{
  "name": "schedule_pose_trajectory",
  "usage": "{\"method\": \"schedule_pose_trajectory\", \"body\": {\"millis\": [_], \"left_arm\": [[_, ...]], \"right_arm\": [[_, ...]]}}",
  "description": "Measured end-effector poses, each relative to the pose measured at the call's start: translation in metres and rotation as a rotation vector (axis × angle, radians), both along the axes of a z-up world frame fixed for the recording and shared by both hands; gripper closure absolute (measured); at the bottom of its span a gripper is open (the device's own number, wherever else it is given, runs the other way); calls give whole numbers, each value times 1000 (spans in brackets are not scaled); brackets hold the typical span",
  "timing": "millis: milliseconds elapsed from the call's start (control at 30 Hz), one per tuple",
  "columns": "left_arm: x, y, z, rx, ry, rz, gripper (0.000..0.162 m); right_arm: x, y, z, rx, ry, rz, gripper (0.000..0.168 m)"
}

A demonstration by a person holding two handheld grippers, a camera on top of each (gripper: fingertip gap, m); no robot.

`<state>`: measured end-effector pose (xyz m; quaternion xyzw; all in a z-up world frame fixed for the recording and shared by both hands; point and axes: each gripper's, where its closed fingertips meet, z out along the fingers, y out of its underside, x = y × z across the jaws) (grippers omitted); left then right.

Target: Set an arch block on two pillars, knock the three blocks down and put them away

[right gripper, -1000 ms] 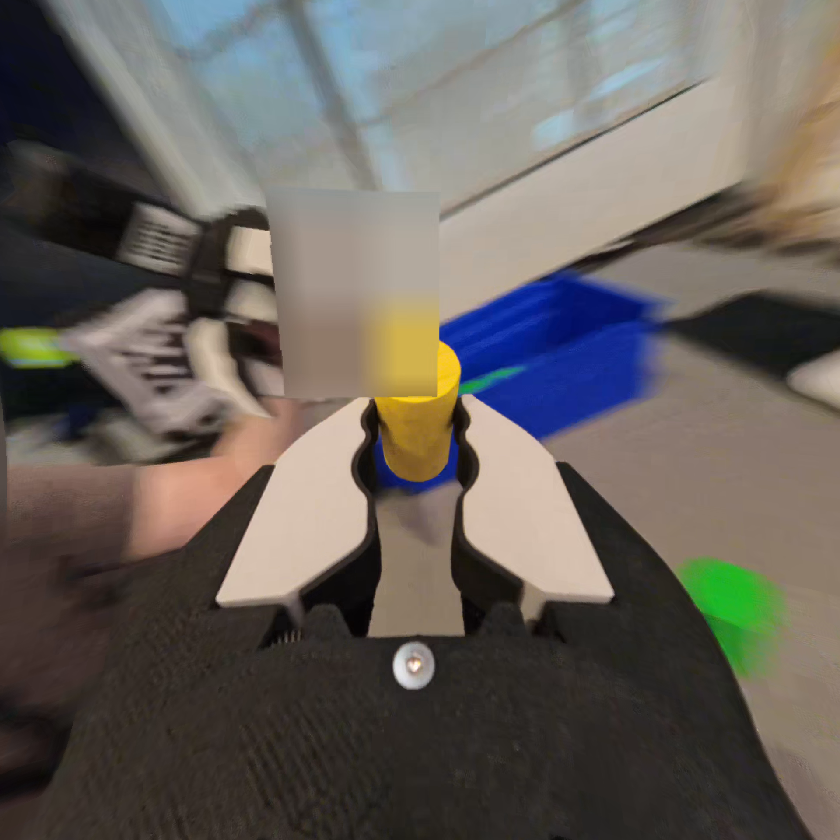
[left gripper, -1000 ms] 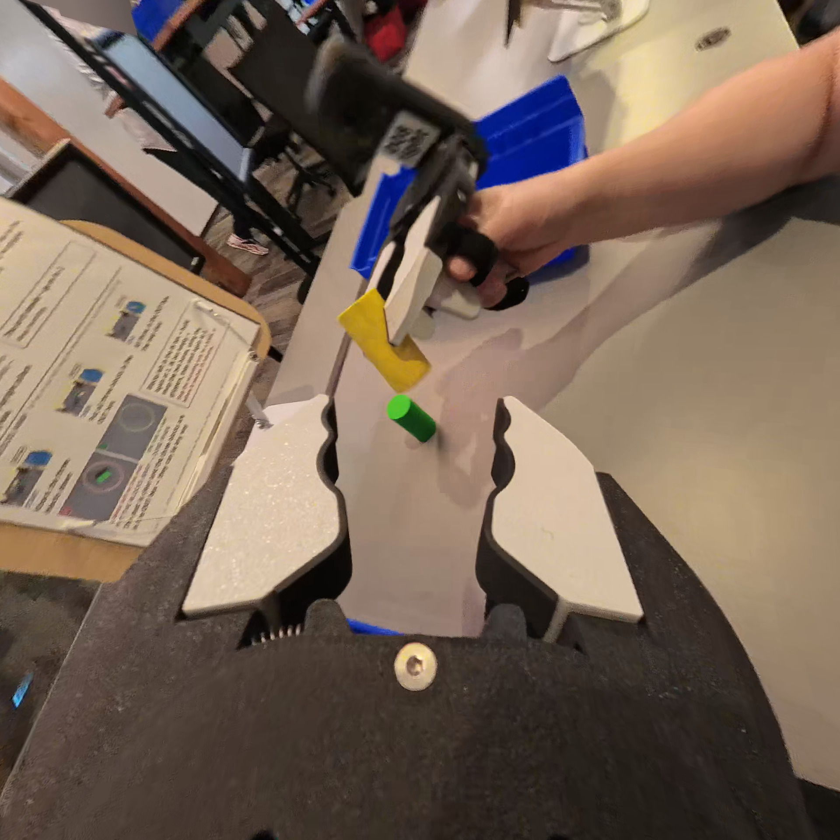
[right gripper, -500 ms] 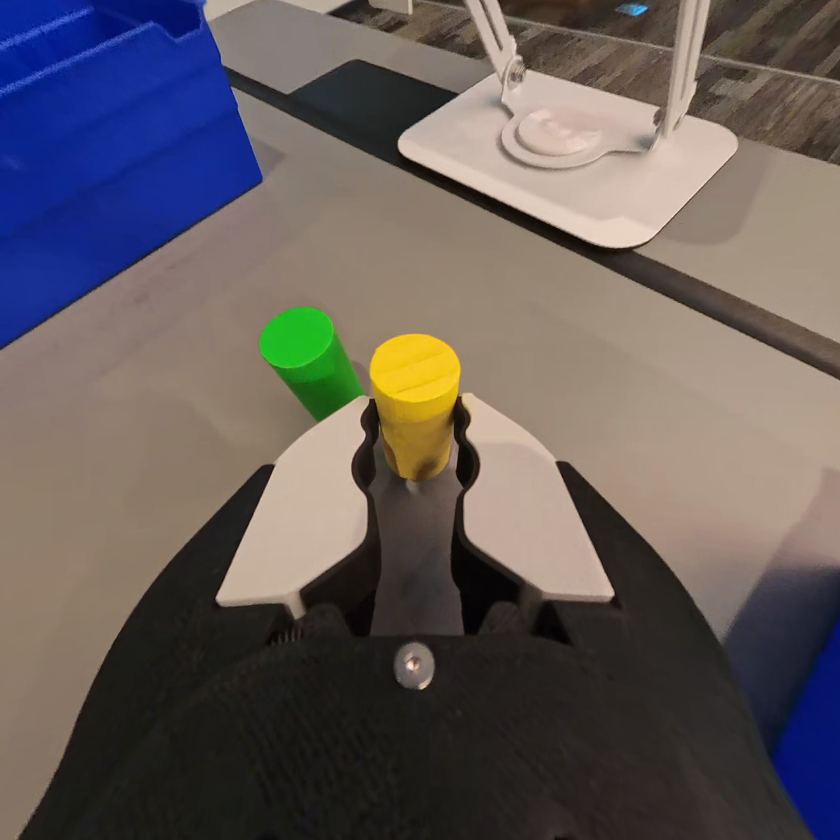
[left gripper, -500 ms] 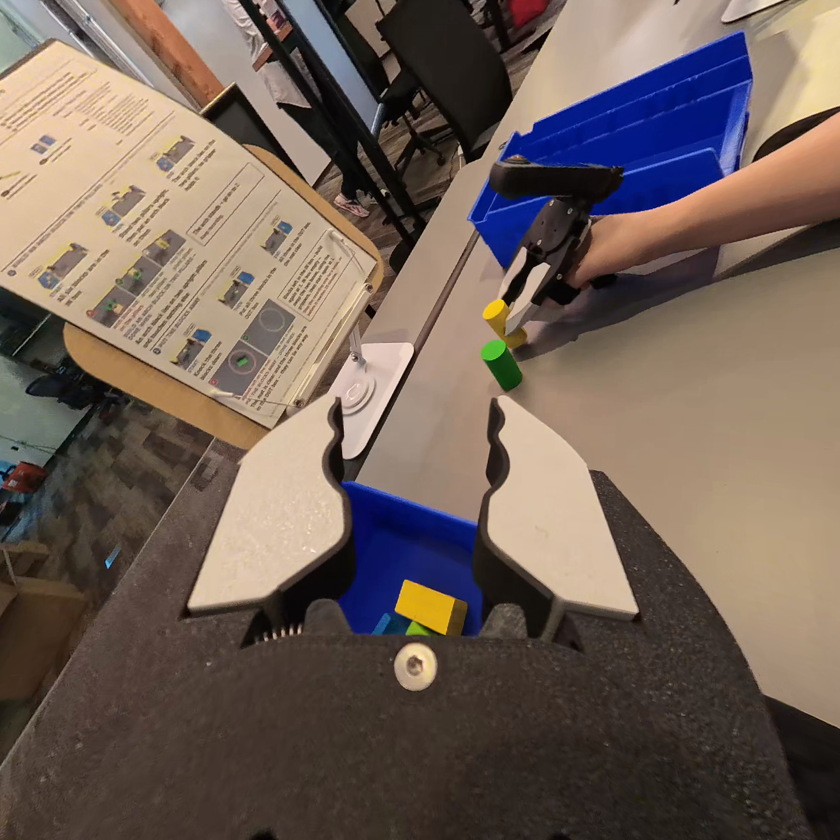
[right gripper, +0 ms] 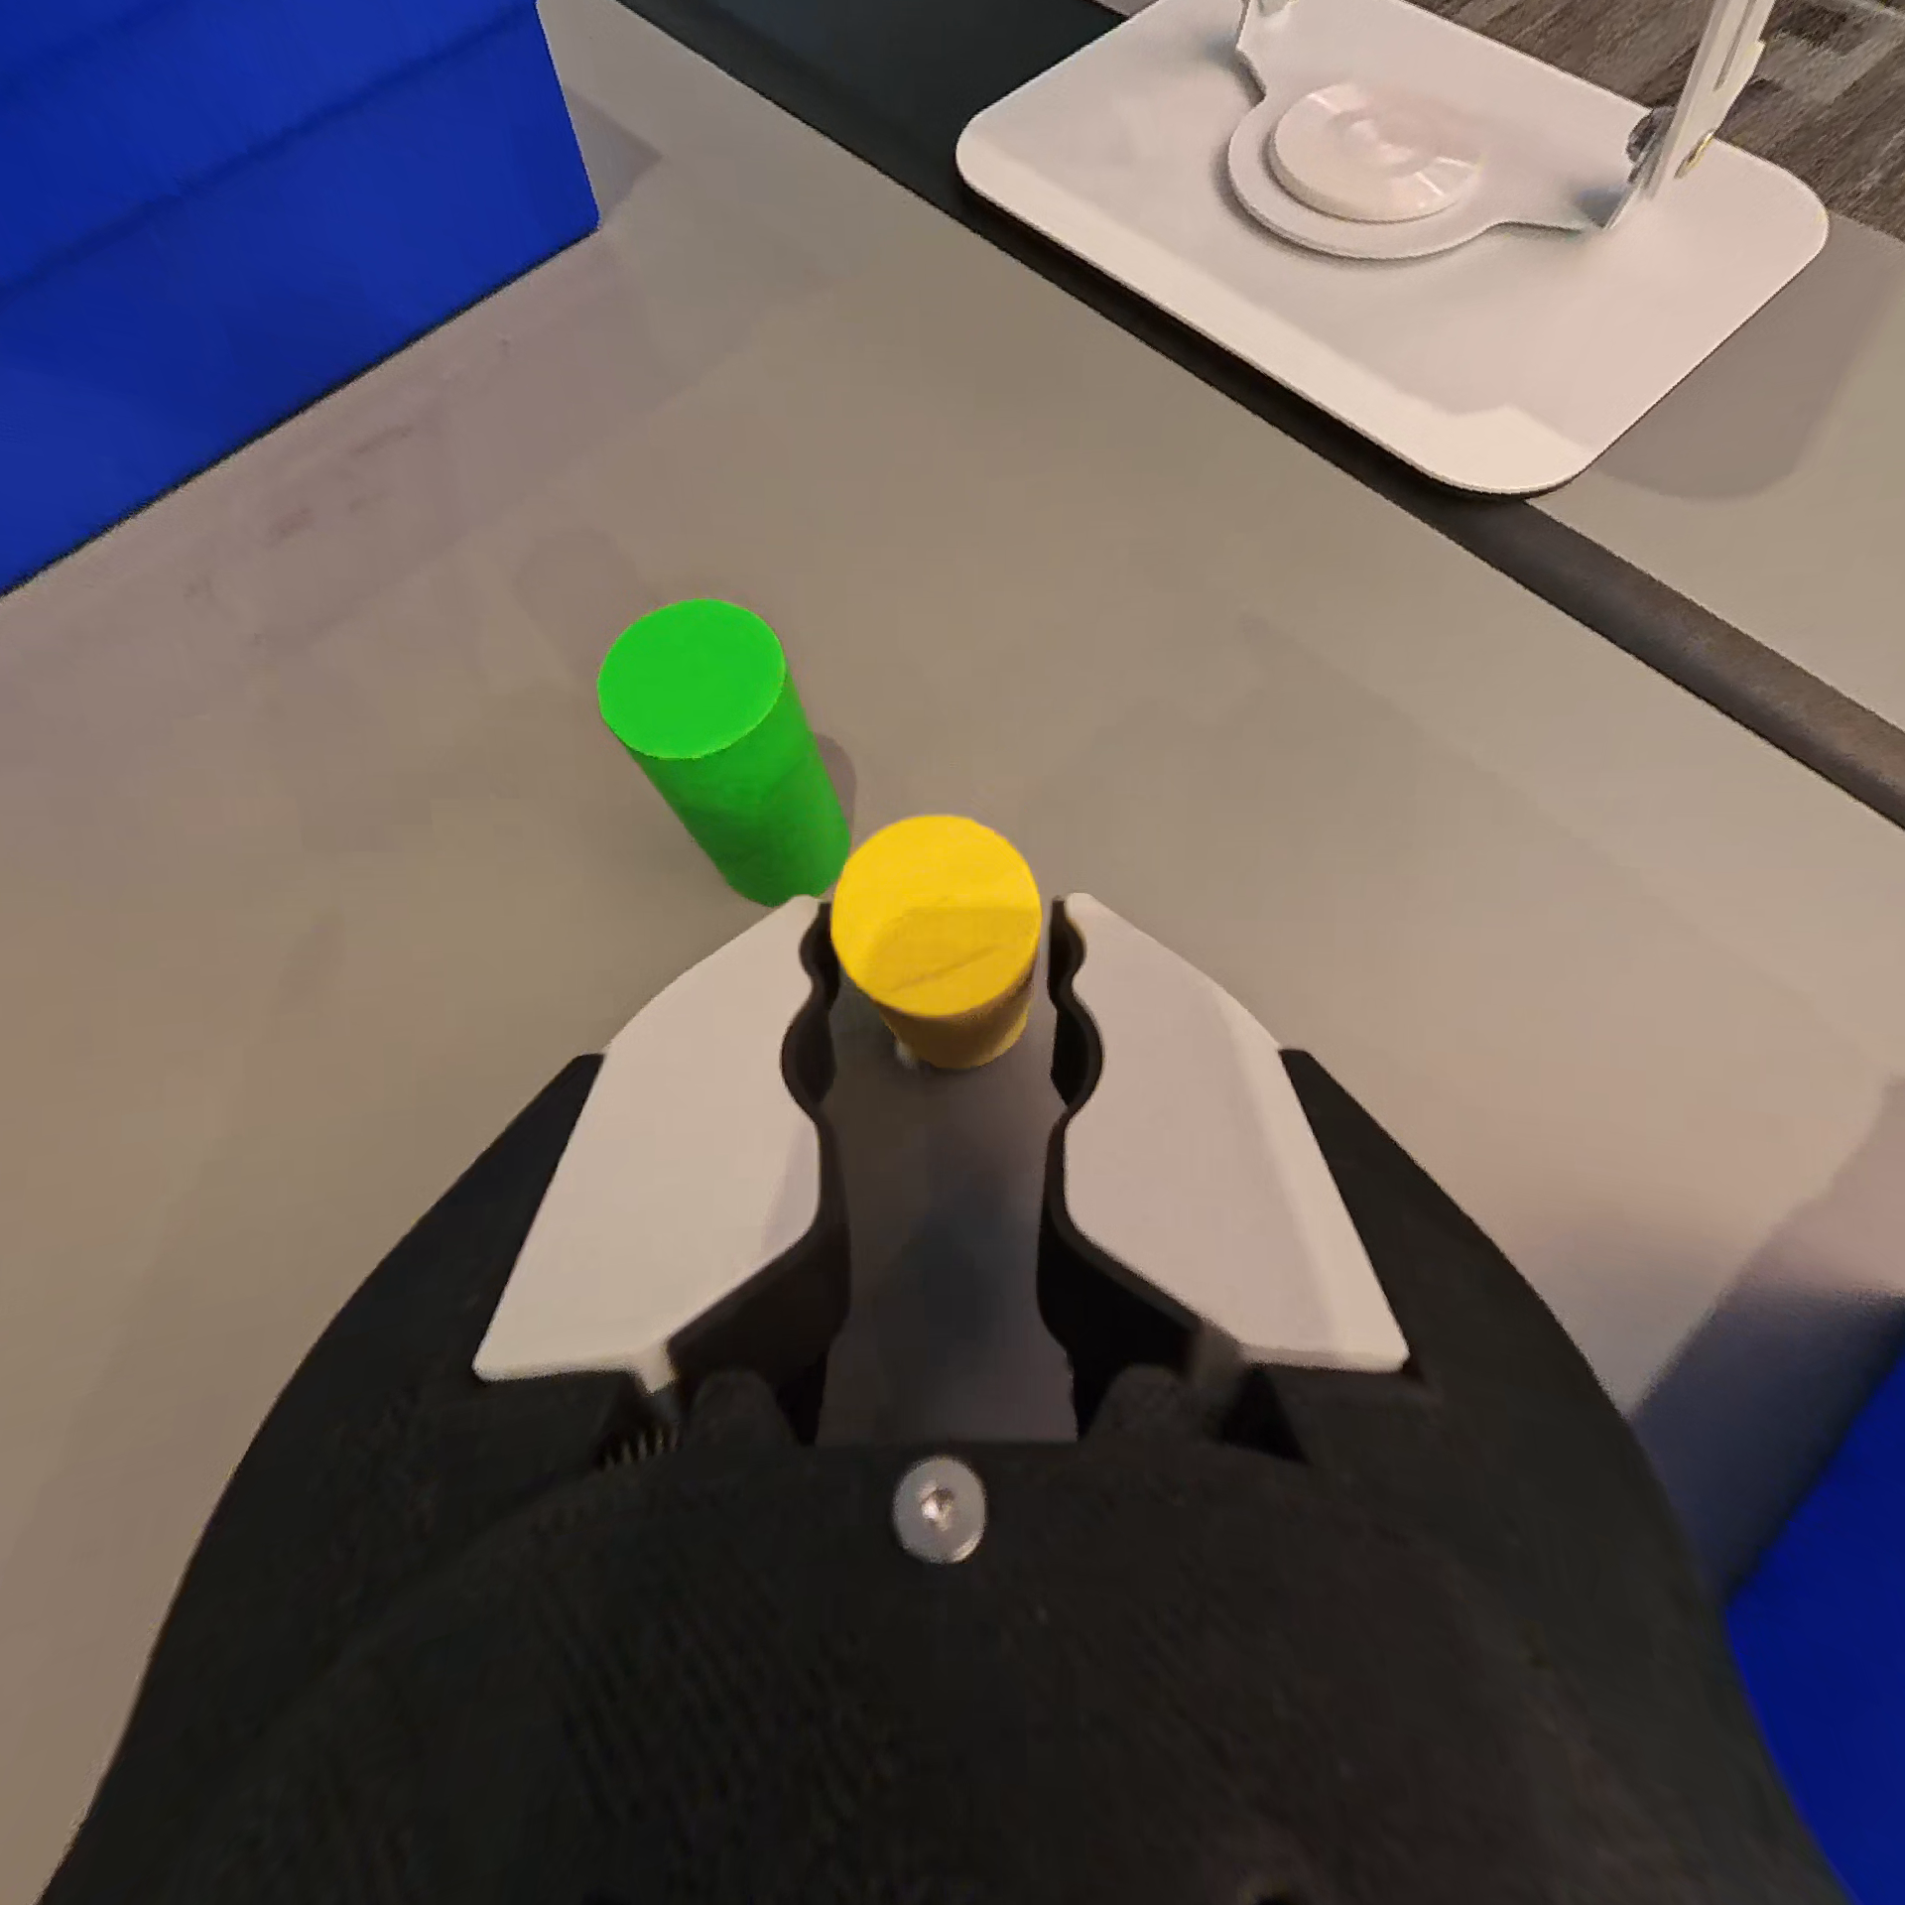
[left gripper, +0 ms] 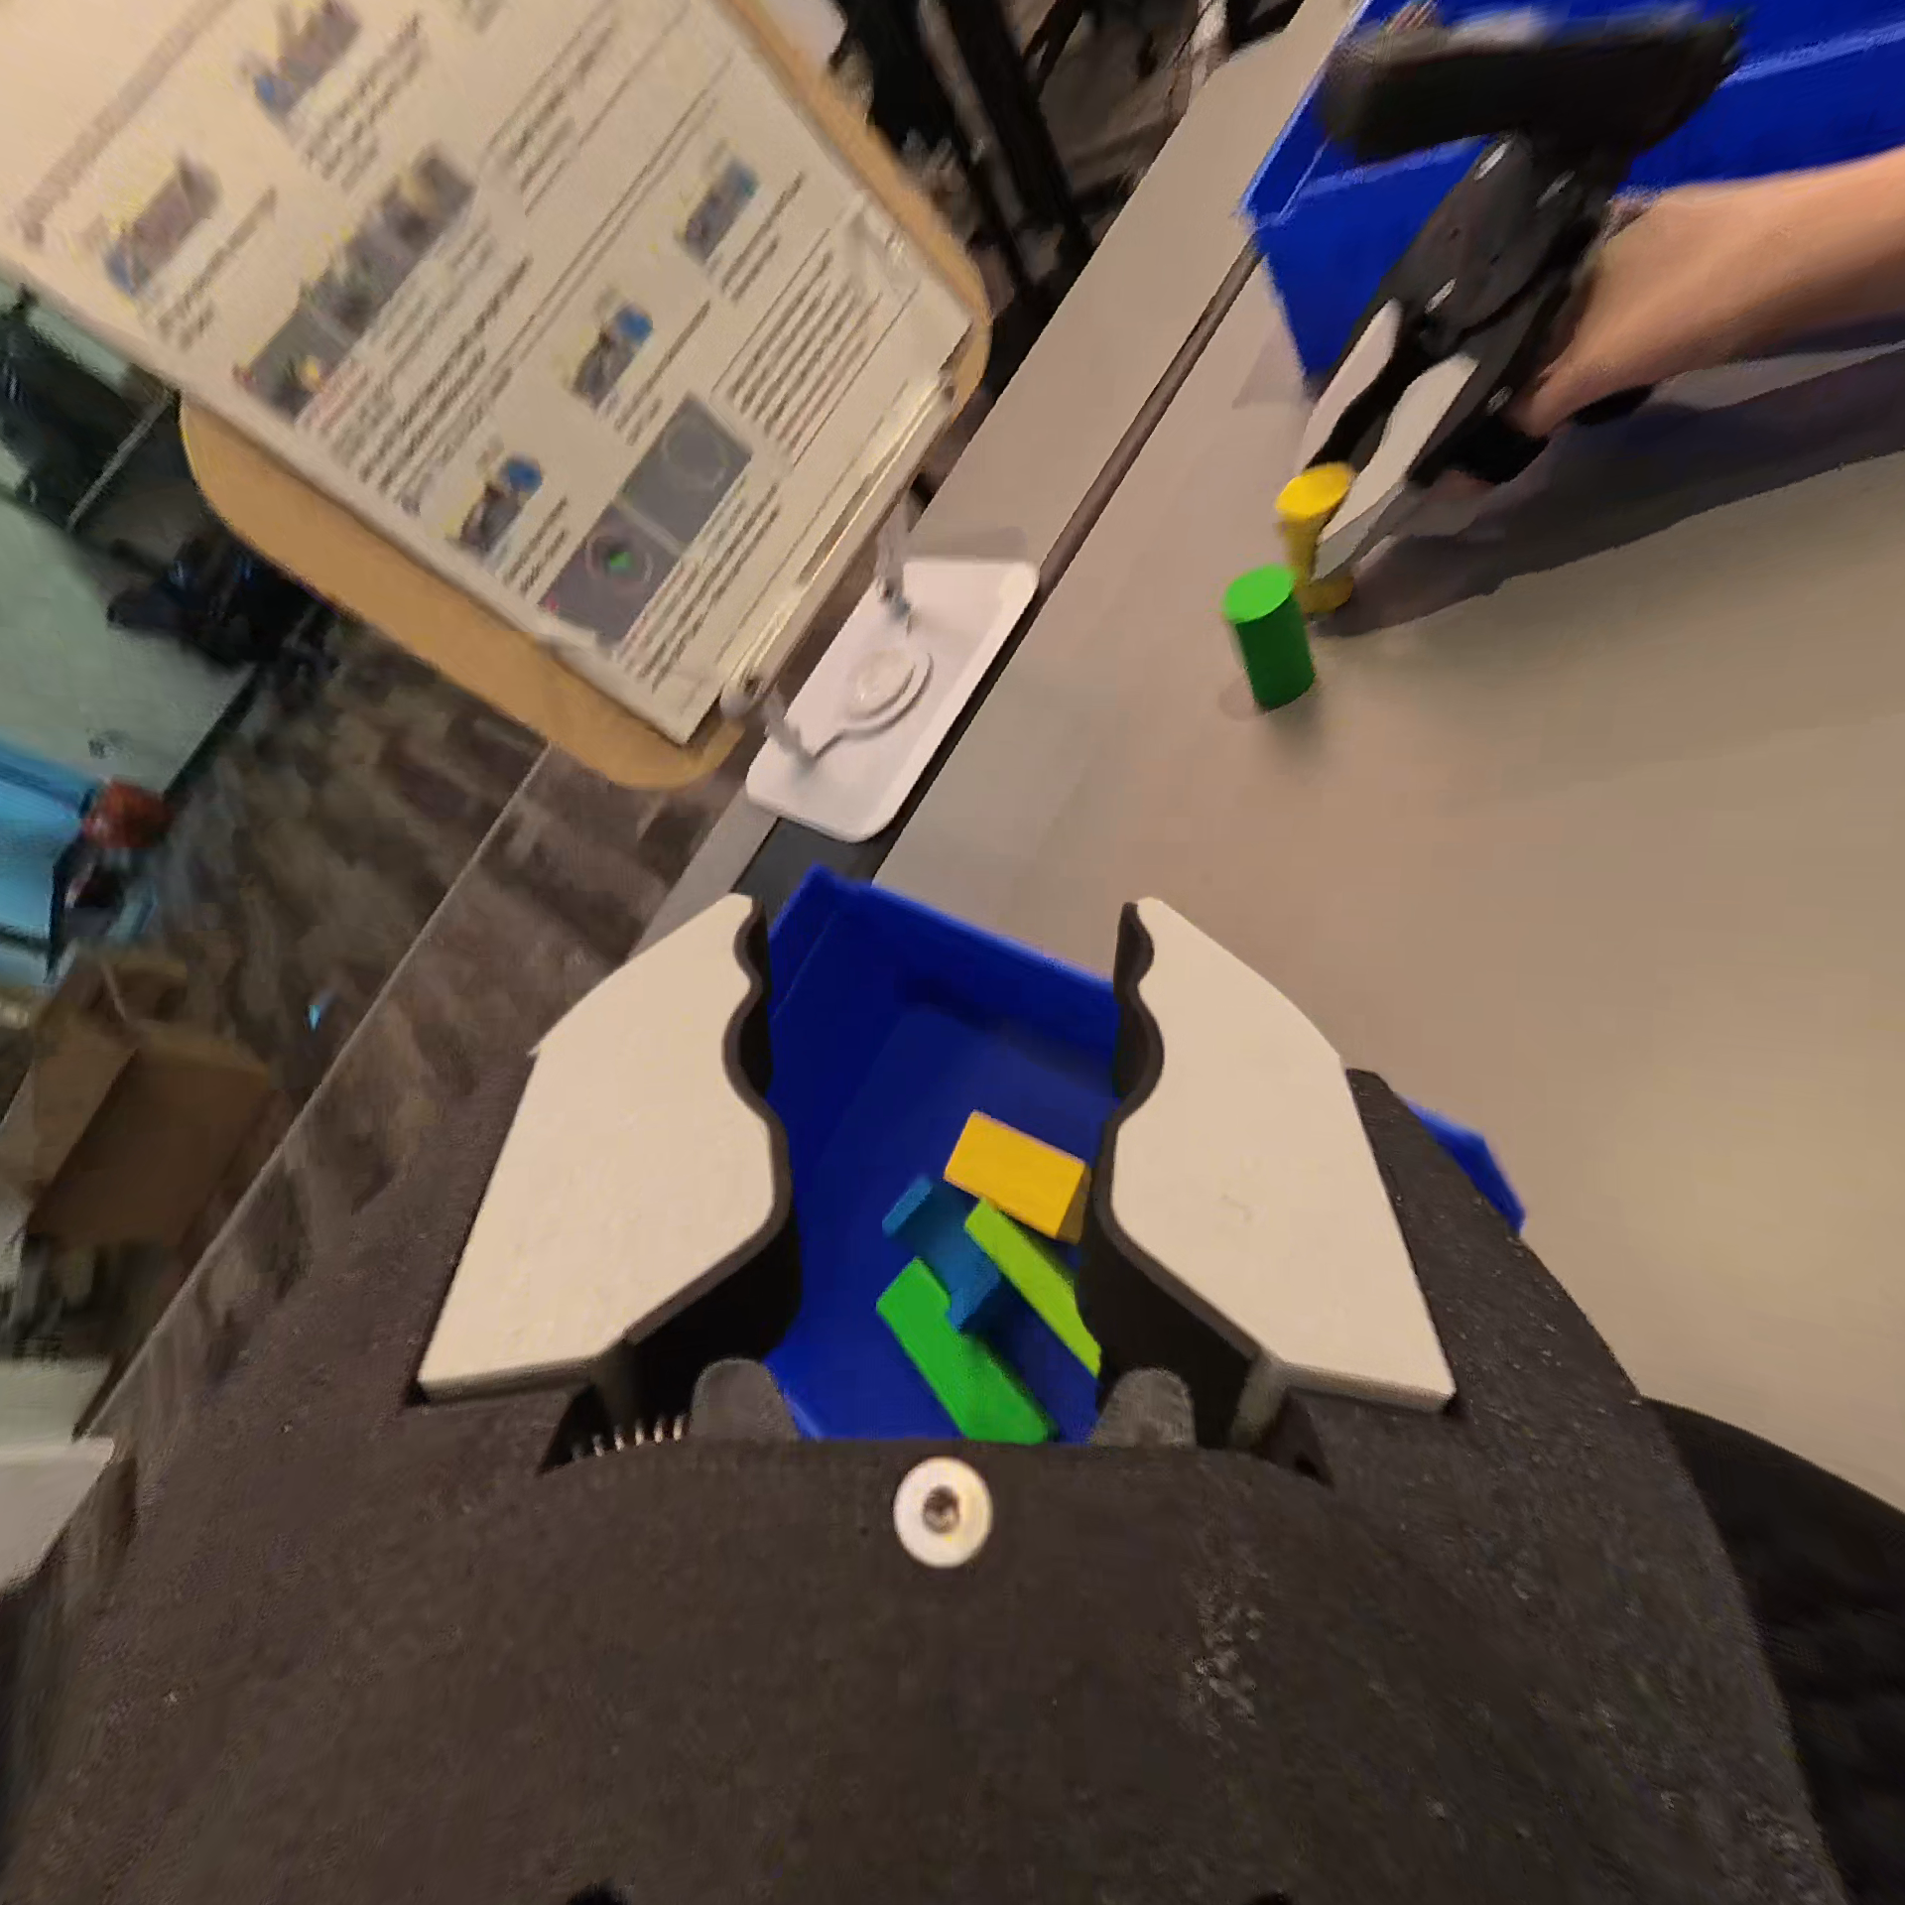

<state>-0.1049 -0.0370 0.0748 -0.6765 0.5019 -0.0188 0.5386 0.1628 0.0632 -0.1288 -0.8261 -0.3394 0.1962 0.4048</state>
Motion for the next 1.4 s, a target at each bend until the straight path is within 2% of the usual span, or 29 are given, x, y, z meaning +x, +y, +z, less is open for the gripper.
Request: {"method": "schedule_pose_trajectory", "body": {"millis": [167,267,333,500,700,900,967,1067,1400], "left_arm": [[-48,34,-42,-134,152,260,103],[-57,40,-85,-344,213,315,101],[-60,46,-107,-420,255,348,101],[-49,54,-149,-533,331,314,104],[-54,55,-194,-566,478,196,89],[-48,74,-203,-472,457,128,83],[-51,73,-209,-494,488,123,82],[-47,73,-213,-516,469,89,91],[-53,74,-221,-589,501,100,87]], "right_arm": [[-1,-2,5,-10,-32,-2,102],[-3,-3,17,23,-63,1,91],[-5,-5,31,60,-56,-1,90],[-5,-10,64,135,-18,7,91],[-14,-21,82,154,28,61,91],[-18,-24,77,127,30,99,91],[-19,-24,74,114,30,103,91],[-21,-24,73,94,45,111,91],[-27,-27,69,54,68,141,91]]}}
